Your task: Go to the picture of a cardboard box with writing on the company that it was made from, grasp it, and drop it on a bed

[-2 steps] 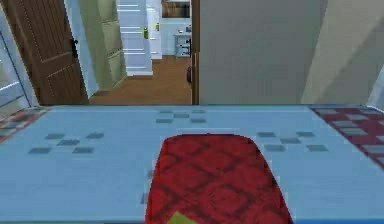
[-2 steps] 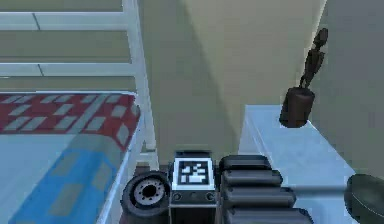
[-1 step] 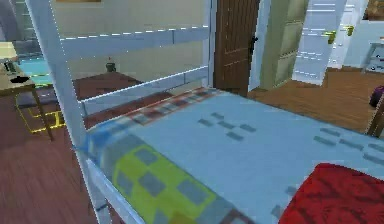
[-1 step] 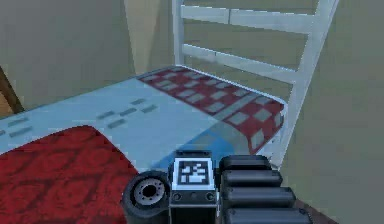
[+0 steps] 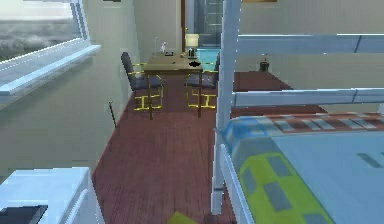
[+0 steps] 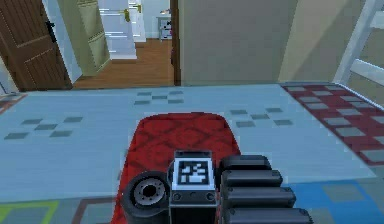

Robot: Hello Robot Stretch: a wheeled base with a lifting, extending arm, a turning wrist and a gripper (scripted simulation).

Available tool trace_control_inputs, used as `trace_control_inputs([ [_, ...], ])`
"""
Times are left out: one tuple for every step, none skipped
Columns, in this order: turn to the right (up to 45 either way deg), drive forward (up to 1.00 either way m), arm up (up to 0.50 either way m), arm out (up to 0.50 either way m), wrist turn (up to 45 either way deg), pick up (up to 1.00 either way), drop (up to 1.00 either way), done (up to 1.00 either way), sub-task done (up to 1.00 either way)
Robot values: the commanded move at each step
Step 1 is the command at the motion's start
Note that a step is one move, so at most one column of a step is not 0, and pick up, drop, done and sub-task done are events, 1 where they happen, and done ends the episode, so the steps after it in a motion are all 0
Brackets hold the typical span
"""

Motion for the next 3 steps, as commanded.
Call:
trace_control_inputs([
  [-3.0, 0.0, 0.0, 0.0, 0.0, 0.0, 0.0, 0.0, 0.0],
  [0.0, 0.2, 0.0, 0.0, 0.0, 0.0, 0.0, 0.0, 0.0],
  [45.0, 0.0, 0.0, 0.0, 0.0, 0.0, 0.0, 0.0, 0.0],
])
